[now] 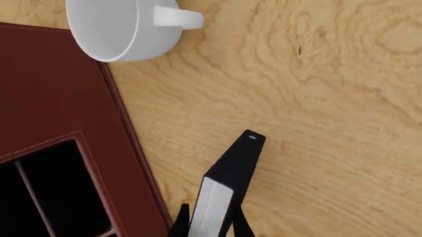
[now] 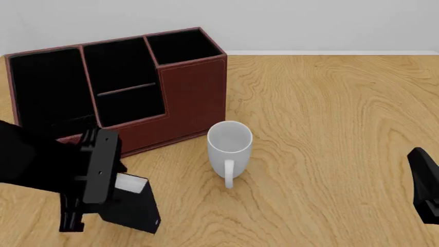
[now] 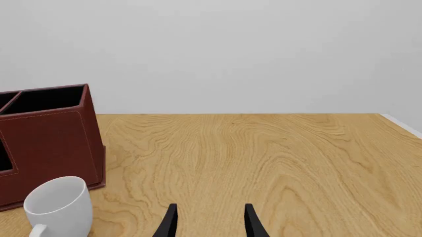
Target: Pick up the book and place it in the front compartment of the caddy.
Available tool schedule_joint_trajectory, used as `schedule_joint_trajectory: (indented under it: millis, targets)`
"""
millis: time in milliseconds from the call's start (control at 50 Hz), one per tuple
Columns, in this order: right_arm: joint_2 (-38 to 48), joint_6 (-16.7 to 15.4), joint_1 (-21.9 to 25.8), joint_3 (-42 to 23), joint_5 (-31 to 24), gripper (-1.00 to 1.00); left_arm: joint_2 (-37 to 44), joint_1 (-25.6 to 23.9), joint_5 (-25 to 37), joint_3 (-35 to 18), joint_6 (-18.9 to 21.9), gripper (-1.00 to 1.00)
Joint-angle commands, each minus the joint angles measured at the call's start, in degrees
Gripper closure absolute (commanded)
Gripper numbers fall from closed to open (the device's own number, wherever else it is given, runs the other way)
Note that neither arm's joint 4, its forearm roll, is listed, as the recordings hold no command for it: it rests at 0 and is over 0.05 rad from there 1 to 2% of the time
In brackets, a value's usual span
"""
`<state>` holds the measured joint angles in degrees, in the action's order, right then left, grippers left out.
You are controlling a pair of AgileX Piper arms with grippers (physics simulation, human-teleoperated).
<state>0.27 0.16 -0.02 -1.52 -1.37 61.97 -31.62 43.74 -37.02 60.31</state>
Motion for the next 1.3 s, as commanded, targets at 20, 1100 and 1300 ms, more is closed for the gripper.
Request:
schedule_joint_trajectory:
  millis: [20,1100,1300]
  targets:
    - [0.0,0.0,0.0,0.0,0.0,-1.0,2.78,-1.35,-2.73,-2.61,-3.17,1.0]
    - [0.0,0.0,0.0,0.0,-0.01,-1.0,-18.38,3.82,0.78,-3.31,10.73,1.0]
    - [0.0,0.0,0.0,0.0,0.0,-1.0,-18.45,6.05,-0.75,-4.44,12.74,1.0]
